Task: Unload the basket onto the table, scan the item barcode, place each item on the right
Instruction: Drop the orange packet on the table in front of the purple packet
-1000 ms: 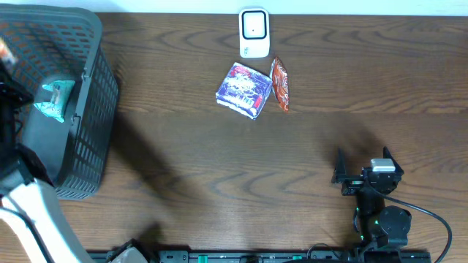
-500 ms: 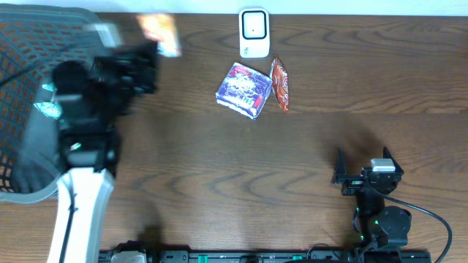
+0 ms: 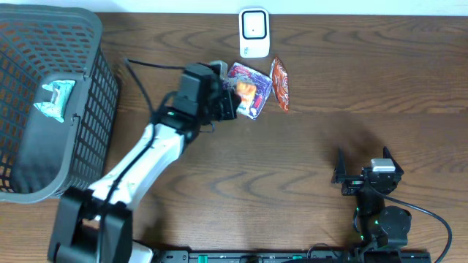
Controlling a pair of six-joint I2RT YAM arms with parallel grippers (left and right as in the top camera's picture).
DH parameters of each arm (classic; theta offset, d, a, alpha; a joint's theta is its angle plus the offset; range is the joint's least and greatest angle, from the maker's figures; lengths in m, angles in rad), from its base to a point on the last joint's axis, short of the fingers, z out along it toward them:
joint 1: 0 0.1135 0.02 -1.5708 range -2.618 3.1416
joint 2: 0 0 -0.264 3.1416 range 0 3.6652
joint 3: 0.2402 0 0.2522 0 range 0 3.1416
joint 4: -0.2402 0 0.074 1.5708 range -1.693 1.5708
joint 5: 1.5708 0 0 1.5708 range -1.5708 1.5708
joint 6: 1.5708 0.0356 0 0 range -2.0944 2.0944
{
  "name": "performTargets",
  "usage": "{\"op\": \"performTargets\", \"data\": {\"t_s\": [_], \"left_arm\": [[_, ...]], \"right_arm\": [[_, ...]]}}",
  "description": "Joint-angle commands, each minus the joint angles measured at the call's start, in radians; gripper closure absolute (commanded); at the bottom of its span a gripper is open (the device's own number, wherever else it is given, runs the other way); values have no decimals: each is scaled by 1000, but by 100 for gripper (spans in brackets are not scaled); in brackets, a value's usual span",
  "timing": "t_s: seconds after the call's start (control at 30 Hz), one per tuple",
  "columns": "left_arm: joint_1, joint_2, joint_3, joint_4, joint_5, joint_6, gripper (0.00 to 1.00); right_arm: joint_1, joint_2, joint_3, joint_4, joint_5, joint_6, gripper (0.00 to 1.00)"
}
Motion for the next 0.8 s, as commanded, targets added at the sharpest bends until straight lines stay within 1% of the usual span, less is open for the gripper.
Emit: {"op": "performTargets", "data": {"t_s": [0.0,0.07,0.13,0.17,0.2,0.23,0.4,0.47,0.5,0.6,0.63,0.67,0.7,0.77], "left_arm": [[-18,37,3,-54,-136,-97,93],[-24,55,3,-108,-172,-141,93],[-25,69,3,-147,-184,-154,93],[-25,77,3,-158,-184,-154,87],[-25,77,3,-146,-184,-153,60],[-25,77,3,-133,-184,-153,57],[-6,14,4,-68,-157,-154,55],[5,-41,4,-42,-153,-154,50],[12,-71,4,-32,-154,-153,46],[33,-171,4,-27,-153,-153,30],[38,-207,4,-30,-153,-153,25],[41,-242,4,-40,-154,-153,15],[43,-270,4,-52,-154,-145,10],[45,-326,4,-68,-154,-137,9]], "right_arm": [[-6,-5,-3,-2,8,-13,1],[-6,-5,-3,-2,8,-13,1],[-6,-5,-3,-2,8,-13,1],[-6,-5,-3,-2,8,-13,1],[-6,-5,-3,-2,8,-13,1],[-6,-5,-3,-2,8,-13,1],[-6,-5,-3,-2,8,-13,1],[-6,-5,-3,-2,8,-13,1],[-6,-5,-3,-2,8,-13,1],[-6,-5,-3,-2,8,-13,1],[-6,-5,-3,-2,8,-13,1],[-6,-5,-3,-2,8,-13,1],[-6,-5,-3,-2,8,-13,1],[-6,-5,-3,-2,8,-13,1]]}}
